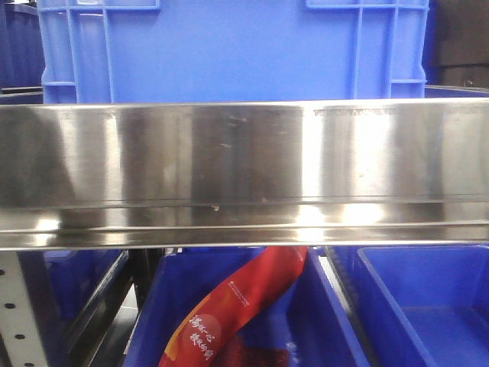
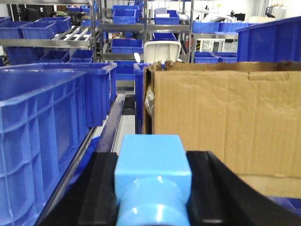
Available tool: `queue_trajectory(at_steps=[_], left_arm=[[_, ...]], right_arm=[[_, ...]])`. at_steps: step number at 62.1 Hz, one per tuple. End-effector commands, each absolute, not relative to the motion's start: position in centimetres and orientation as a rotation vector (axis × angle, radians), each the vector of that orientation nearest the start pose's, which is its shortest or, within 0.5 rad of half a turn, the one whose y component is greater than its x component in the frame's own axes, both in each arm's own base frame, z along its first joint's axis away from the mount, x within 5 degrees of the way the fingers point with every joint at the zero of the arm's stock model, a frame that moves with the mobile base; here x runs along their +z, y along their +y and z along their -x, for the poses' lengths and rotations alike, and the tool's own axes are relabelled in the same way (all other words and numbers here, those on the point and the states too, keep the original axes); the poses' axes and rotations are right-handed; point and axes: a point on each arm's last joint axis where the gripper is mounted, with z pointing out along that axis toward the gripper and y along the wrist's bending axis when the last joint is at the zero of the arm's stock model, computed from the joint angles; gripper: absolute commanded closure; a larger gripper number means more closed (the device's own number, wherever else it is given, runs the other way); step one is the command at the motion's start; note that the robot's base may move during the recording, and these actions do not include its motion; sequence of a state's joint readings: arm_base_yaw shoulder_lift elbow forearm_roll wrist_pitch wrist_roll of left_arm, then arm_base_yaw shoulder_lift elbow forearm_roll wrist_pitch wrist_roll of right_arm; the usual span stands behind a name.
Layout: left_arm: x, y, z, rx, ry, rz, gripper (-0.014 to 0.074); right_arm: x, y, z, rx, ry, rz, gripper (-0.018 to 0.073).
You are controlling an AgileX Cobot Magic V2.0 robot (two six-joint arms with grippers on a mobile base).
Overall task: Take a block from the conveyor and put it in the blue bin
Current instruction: 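Move both held blocks over the blue bins on the shelf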
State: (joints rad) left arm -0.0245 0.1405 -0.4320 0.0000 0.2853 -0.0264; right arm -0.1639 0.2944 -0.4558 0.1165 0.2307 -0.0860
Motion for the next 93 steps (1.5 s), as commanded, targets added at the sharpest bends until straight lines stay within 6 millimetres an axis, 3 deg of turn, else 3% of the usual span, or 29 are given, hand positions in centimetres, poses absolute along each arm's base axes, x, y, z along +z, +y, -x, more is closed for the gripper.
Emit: queue_trajectory(at_steps=[1,21,34,50,66,79,93], left_arm=[[32.4,-0.1,-4.0,-0.046,1.454,0.007,0.0707],[32.6,-0.1,-4.2,-0.027,1.450,-0.009,0.0707],[34.7,-0.6,-6.6,-0.048,1.528,-0.081,0.0707],[39.4,-2.3,-10.6,-0.152,1.562,-0.188,0.0707],[43.2,-6.5,-16.3,-0.275,1.602,-0.327,0.0707],[44.2,-11.2,-21.5,-0.343,1.639,-0.419,0.0707],[43.5,-15.4,-27.1,-0.383,1.680,-0.449,0.0707]], right_arm=[[33.4,-1.0,-6.8,-0.103,1.469,-0.124,0.0721],[33.7,-0.8,-6.8,-0.078,1.484,-0.116,0.0721],[35.9,0.0,-8.4,0.018,1.536,-0.028,0.0721],[38.2,1.7,-13.2,0.130,1.565,0.079,0.0721],[39.8,4.4,-18.6,0.209,1.642,0.170,0.0721],[42.0,6.9,-23.0,0.257,1.636,0.221,0.0721],[42.1,9.6,-28.0,0.282,1.673,0.258,0.0720]])
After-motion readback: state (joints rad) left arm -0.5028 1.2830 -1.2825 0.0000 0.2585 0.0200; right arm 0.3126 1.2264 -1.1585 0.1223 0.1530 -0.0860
